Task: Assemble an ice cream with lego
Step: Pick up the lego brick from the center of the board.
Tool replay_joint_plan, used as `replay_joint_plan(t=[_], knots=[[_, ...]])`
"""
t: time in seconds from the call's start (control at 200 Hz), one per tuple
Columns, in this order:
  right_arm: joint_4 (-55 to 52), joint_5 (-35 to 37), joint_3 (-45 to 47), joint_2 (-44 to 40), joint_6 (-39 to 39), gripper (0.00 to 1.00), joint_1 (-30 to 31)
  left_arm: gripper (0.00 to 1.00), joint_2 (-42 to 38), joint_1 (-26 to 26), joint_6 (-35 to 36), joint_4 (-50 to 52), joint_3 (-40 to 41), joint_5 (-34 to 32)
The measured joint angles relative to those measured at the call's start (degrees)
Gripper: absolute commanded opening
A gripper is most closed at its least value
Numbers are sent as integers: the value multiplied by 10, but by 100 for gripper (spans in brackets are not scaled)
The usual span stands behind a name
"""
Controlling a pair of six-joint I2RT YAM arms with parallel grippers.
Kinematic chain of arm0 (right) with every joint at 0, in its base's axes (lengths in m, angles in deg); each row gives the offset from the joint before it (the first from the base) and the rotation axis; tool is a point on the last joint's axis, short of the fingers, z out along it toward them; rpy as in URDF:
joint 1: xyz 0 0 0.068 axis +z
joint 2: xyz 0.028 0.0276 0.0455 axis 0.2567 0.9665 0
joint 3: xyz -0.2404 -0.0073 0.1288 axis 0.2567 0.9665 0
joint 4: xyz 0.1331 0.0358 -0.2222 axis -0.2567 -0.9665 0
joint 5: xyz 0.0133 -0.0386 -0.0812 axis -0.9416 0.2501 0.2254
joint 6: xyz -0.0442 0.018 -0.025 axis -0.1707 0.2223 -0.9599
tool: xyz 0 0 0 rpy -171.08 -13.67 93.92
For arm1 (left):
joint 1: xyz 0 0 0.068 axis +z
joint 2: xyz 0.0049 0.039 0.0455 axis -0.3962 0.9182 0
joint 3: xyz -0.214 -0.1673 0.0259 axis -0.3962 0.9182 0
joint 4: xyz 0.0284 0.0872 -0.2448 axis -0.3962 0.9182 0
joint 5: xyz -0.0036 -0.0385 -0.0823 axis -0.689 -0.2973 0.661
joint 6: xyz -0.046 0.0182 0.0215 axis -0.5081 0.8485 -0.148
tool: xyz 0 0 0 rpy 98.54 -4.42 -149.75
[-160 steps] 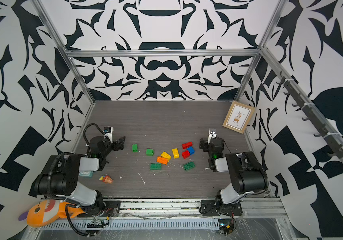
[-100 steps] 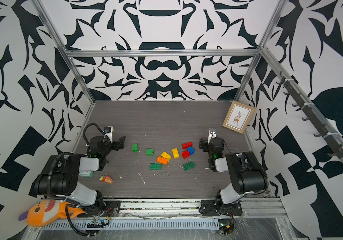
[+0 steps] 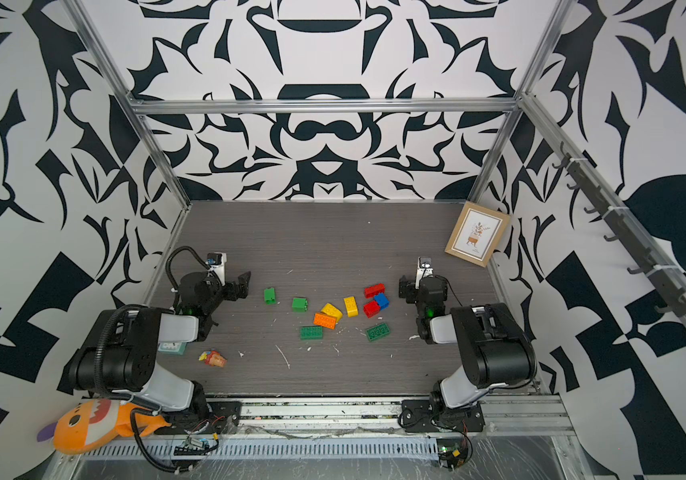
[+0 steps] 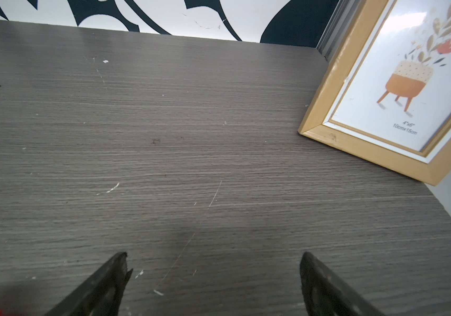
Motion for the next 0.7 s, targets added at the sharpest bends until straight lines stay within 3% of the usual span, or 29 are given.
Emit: replay_joint_plan(t=[0.495,0.605,0.7], knots=[[-23,6,-7,-11,-1,97,0,99,-4,0,-5,2,0,-11],[-82,10,-23,-56,-3,94,6,99,-59,-1,-7,44,-2,-23],[-188,8,-73,-116,10,86,22,99,-128,-12,-17,124,-29,-39]])
